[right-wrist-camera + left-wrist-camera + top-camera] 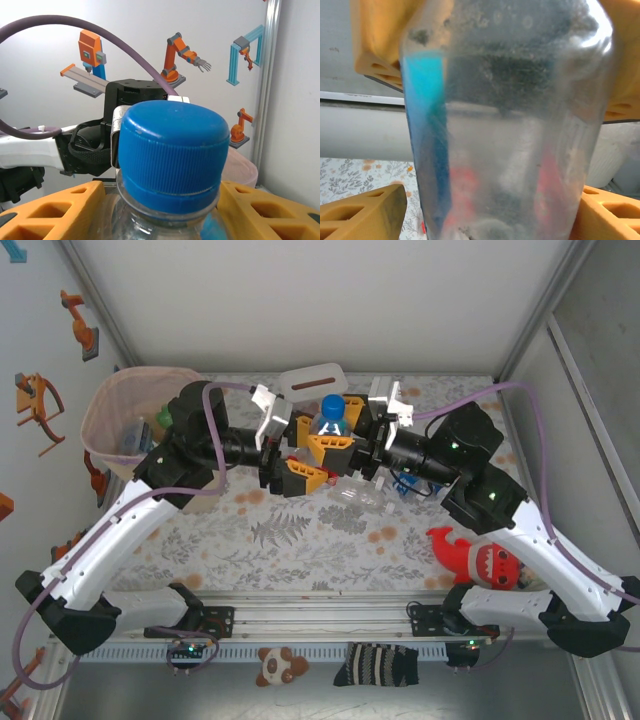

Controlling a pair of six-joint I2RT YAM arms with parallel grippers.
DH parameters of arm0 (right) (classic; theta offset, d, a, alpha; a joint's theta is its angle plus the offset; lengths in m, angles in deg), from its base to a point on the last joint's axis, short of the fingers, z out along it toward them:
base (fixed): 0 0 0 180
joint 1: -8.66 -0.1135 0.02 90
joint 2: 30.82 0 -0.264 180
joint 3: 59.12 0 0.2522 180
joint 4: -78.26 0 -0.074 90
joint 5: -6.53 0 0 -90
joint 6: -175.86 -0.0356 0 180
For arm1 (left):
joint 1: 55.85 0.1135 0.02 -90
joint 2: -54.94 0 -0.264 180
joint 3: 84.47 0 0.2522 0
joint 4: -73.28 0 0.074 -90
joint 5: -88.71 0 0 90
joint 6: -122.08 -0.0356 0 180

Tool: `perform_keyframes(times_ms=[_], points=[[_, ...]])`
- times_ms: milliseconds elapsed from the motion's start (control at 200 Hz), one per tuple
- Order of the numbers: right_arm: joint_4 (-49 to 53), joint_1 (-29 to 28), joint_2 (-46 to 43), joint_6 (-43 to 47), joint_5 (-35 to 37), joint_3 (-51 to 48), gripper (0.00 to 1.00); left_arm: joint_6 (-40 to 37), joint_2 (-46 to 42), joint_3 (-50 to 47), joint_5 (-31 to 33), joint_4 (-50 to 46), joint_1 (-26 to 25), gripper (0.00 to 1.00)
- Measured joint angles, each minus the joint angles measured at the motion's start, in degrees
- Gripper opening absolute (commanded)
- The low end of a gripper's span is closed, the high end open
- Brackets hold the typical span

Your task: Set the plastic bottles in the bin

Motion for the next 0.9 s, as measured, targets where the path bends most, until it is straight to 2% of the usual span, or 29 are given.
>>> perform_keyframes(times_ms=[250,381,656,901], points=[[0.02,0.0,0.0,-0.13,0.0,0.0,0.33,0.04,2.29,1.4,-3.1,-1.03,-0.68,0.7],[0.04,0.0,0.0,-0.15,0.22,0.0,0.35,-0.15,2.51,1.4,-3.78,-1.38,-0.76,0.6],[1.16,-0.22,-0.61,-1.07,1.97,-0.02,0.7,-1.03,2.51,1.95,-3.63,-3.34,-0.79,0.53],[3.89,-0.26,-4.85,-1.03,7.93,-0.24,0.81,-1.66,0.85,2.25,-1.49,-6.19,3.61,0.53]])
